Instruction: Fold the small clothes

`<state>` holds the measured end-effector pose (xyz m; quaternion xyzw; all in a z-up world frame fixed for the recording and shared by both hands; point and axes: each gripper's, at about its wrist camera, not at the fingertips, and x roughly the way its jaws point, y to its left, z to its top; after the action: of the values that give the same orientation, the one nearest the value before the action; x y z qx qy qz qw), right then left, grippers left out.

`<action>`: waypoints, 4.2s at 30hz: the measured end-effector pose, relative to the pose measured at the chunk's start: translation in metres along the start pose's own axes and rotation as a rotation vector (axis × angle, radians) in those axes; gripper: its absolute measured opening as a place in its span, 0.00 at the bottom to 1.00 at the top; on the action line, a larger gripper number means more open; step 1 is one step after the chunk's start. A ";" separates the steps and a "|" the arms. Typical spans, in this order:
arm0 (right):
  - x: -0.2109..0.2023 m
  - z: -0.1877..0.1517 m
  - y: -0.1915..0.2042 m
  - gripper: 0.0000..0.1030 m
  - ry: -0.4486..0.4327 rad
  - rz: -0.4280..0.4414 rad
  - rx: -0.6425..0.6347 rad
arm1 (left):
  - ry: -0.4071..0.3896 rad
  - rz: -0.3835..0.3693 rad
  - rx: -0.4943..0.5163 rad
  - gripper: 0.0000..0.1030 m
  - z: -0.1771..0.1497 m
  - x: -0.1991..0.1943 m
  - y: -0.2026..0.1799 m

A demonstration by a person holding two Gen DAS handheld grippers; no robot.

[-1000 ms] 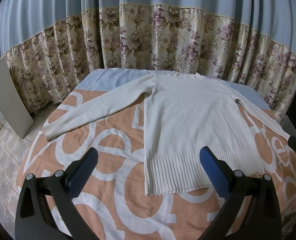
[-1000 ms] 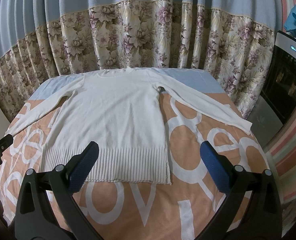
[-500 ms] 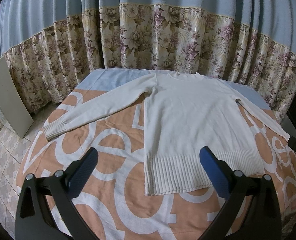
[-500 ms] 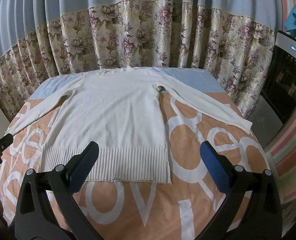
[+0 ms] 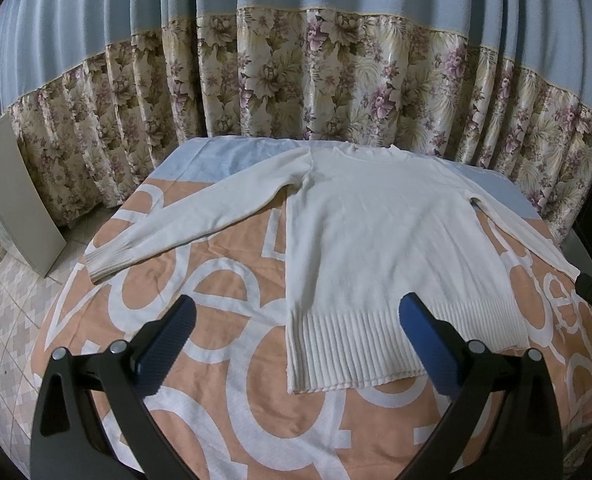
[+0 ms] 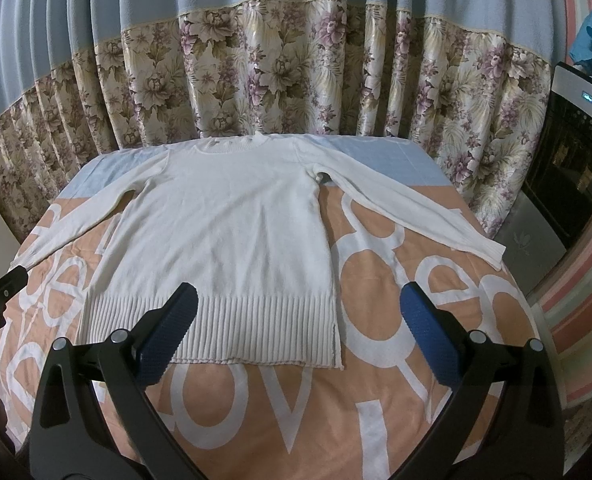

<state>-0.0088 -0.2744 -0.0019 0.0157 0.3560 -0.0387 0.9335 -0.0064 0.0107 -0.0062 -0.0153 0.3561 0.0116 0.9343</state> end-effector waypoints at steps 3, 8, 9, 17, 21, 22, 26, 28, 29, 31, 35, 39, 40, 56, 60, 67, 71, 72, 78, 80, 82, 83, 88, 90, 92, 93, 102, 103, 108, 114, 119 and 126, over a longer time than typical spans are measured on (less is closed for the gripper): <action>0.000 0.000 0.000 0.97 -0.002 0.001 -0.001 | 0.002 0.000 0.000 0.98 0.000 0.000 0.000; 0.001 0.000 -0.003 0.97 -0.007 -0.006 0.005 | 0.004 -0.004 0.001 0.98 0.001 0.001 0.000; 0.000 0.000 -0.004 0.97 -0.007 -0.006 0.006 | 0.002 -0.004 0.001 0.98 0.001 0.001 0.000; -0.005 -0.001 -0.004 0.97 -0.016 -0.006 0.000 | -0.004 0.004 0.001 0.98 0.003 0.001 -0.002; -0.007 -0.002 -0.003 0.97 -0.019 -0.002 0.000 | -0.007 0.007 0.002 0.98 0.003 0.000 -0.002; -0.008 -0.001 -0.002 0.97 -0.019 -0.002 -0.001 | -0.007 0.006 0.003 0.98 0.003 -0.001 -0.002; -0.008 -0.002 -0.001 0.97 -0.016 0.000 -0.001 | -0.011 0.008 0.001 0.99 0.001 -0.002 -0.002; -0.009 -0.002 -0.002 0.97 -0.015 -0.001 -0.002 | -0.008 0.008 -0.001 0.98 0.001 -0.001 -0.001; -0.008 -0.002 -0.001 0.97 -0.016 0.000 -0.002 | -0.004 0.008 -0.002 0.98 0.001 0.000 -0.001; -0.008 -0.002 -0.001 0.97 -0.015 -0.001 -0.002 | -0.006 0.009 -0.001 0.98 0.001 0.000 -0.001; -0.008 -0.002 0.000 0.97 -0.014 -0.002 -0.001 | -0.008 0.007 0.001 0.98 0.000 -0.002 0.000; -0.008 -0.002 -0.001 0.97 -0.013 -0.001 0.000 | -0.004 0.007 0.004 0.98 0.000 -0.001 0.000; -0.008 -0.002 -0.001 0.97 -0.014 0.000 0.000 | -0.005 0.008 0.002 0.98 0.000 -0.001 0.000; -0.007 -0.001 -0.001 0.97 -0.012 0.002 0.002 | -0.006 0.008 0.002 0.98 0.000 -0.001 0.000; -0.007 0.000 -0.001 0.97 -0.013 -0.001 -0.005 | -0.009 0.013 -0.002 0.98 0.000 -0.001 0.002; -0.006 0.001 -0.002 0.97 -0.015 -0.002 -0.002 | -0.010 0.014 -0.001 0.98 0.000 -0.001 0.002; -0.006 0.001 -0.002 0.97 -0.016 -0.002 -0.003 | -0.009 0.014 0.000 0.98 0.000 -0.001 0.002; -0.005 0.001 -0.003 0.97 -0.016 -0.002 -0.003 | -0.009 0.013 0.000 0.98 0.000 -0.001 0.002; -0.005 0.001 -0.003 0.97 -0.015 -0.002 -0.003 | -0.008 0.015 0.000 0.98 0.000 -0.001 0.002; -0.005 0.002 -0.003 0.97 -0.014 -0.002 -0.003 | -0.009 0.016 -0.002 0.98 0.000 -0.002 0.003; -0.005 0.001 -0.003 0.97 -0.015 -0.002 -0.003 | -0.008 0.016 -0.001 0.98 0.000 -0.001 0.002; -0.005 0.001 -0.003 0.97 -0.015 -0.002 -0.003 | -0.008 0.015 -0.001 0.98 0.000 -0.001 0.002; -0.004 0.001 -0.003 0.97 -0.015 -0.003 -0.004 | -0.007 0.013 0.005 0.98 0.001 -0.001 0.002; -0.004 0.002 -0.004 0.97 -0.015 -0.003 -0.004 | -0.008 0.016 0.003 0.98 0.003 0.002 0.002; -0.004 0.001 -0.003 0.97 -0.017 -0.003 -0.004 | -0.005 0.016 0.001 0.98 0.004 0.003 0.004; -0.004 0.002 -0.004 0.97 -0.020 -0.005 -0.006 | -0.005 0.018 0.003 0.98 0.005 0.005 0.002; 0.011 0.011 -0.020 0.97 -0.021 -0.019 -0.010 | -0.014 0.011 0.022 0.98 0.015 0.014 -0.007; 0.011 0.011 -0.020 0.97 -0.023 -0.016 -0.011 | -0.014 0.008 0.021 0.98 0.016 0.016 -0.009; 0.029 0.014 -0.043 0.97 -0.035 -0.006 -0.020 | 0.001 -0.005 0.035 0.98 0.020 0.030 -0.024; 0.073 0.014 -0.121 0.97 0.002 -0.103 -0.001 | 0.000 -0.027 0.059 0.98 0.027 0.050 -0.054; 0.112 0.016 -0.204 0.93 0.056 -0.155 0.047 | 0.016 -0.063 0.058 0.98 0.036 0.077 -0.087; 0.152 0.015 -0.287 0.79 0.131 -0.249 0.103 | 0.015 -0.081 0.105 0.98 0.053 0.115 -0.128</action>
<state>0.0900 -0.5708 -0.0928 0.0217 0.4131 -0.1712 0.8942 0.1190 -0.1144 -0.0412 0.0191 0.3624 -0.0450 0.9307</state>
